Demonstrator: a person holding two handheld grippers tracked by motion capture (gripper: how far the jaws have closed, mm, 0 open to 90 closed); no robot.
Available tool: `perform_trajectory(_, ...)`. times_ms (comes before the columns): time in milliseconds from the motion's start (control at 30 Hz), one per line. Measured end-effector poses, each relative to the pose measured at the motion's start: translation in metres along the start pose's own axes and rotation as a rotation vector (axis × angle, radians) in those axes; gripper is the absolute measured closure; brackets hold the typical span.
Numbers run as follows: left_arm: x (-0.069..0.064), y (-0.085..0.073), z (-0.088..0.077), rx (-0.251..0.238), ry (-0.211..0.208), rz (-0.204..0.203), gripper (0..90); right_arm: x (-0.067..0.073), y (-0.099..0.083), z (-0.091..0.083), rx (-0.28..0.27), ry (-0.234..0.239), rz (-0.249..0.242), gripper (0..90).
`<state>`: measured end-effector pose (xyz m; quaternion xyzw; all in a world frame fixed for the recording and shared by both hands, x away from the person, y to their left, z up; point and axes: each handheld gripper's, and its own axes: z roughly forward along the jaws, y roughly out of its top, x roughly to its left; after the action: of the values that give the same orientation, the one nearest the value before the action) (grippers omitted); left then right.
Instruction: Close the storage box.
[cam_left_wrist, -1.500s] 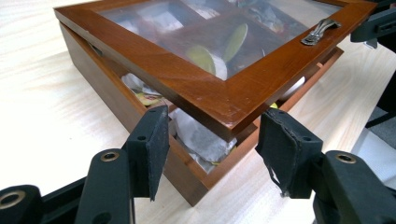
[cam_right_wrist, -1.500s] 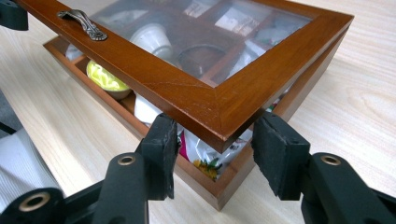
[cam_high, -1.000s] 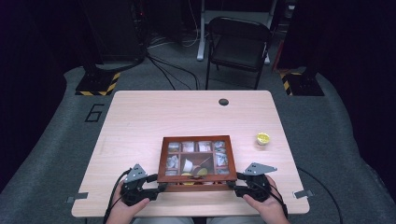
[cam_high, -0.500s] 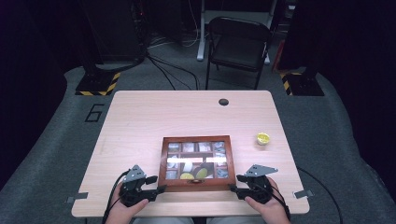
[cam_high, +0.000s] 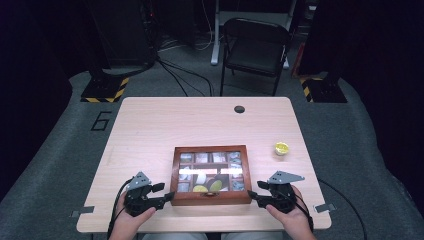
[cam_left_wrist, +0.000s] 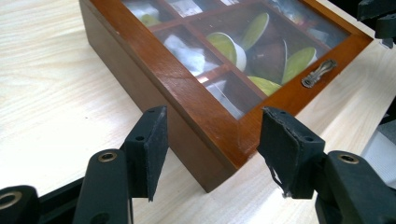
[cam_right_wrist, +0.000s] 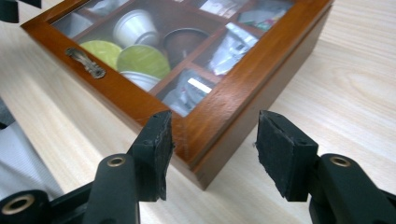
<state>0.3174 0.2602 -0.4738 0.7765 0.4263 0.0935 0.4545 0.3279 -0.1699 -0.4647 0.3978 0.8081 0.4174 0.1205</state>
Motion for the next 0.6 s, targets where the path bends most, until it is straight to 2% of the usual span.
perform_trajectory(300, 0.013, 0.003, -0.001, -0.013, 0.036, -0.016, 41.2, -0.017, -0.001, -0.004, -0.009, -0.051, 0.023, 44.9)
perform_trajectory(600, 0.028, -0.001, -0.001, -0.028, 0.048, -0.060, 40.8, -0.030, -0.007, -0.003, -0.006, -0.083, 0.067, 43.9)
